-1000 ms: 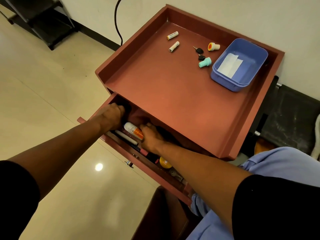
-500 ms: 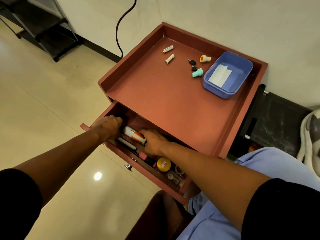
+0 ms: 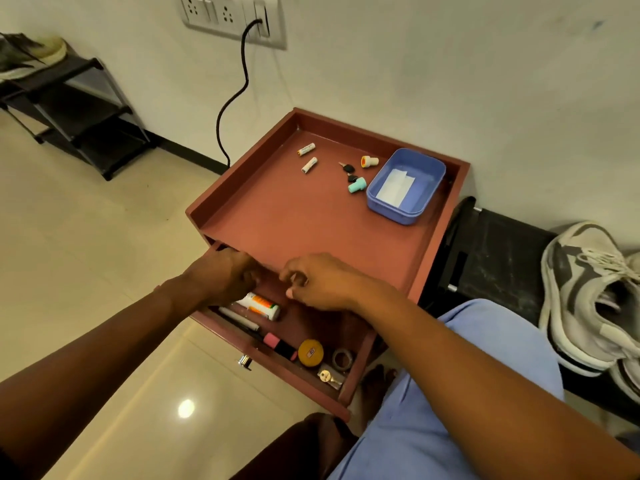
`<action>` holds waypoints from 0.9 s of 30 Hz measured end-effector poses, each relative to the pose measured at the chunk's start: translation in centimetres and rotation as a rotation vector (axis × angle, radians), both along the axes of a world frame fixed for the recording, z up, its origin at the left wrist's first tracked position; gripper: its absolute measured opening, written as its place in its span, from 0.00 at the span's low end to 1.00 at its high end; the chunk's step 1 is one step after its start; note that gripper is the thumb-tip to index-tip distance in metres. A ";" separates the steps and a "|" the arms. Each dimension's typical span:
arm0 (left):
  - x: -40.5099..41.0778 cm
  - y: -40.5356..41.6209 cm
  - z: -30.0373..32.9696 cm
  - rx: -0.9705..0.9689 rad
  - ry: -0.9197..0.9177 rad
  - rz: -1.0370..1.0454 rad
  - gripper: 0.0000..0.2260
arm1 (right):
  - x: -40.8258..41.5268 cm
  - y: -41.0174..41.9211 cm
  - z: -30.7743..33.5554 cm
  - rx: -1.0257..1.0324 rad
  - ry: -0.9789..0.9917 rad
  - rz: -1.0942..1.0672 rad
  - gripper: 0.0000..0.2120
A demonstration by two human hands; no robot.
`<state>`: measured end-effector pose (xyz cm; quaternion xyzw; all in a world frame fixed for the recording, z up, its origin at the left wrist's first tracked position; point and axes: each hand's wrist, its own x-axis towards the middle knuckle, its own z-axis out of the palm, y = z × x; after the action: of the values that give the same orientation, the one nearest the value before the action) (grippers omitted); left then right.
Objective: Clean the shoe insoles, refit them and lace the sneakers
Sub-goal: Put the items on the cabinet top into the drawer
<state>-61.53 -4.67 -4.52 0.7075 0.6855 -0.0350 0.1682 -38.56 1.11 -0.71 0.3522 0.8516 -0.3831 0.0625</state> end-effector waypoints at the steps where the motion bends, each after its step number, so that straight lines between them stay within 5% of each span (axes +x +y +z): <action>1: 0.4 0.5 0.5 0.019 -0.013 -0.010 0.12 | 0.5 0.7 0.1 0.025 0.032 -0.075 0.16; 9: 3.4 6.0 1.0 0.239 -0.145 0.006 0.09 | 2.8 4.5 -0.1 0.297 0.019 -0.417 0.20; 17: 6.0 11.3 -0.1 0.471 -0.168 0.149 0.11 | 0.5 7.3 -0.7 0.502 -0.048 -0.318 0.19; 27: 4.2 20.9 -1.1 0.500 -0.103 0.320 0.14 | -0.1 15.5 -1.5 0.857 -0.260 -0.230 0.17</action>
<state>-57.36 16.21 -5.60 0.6110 0.7661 0.1978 0.0268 -38.69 16.63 -2.19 0.4836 0.8737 0.0464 -0.0252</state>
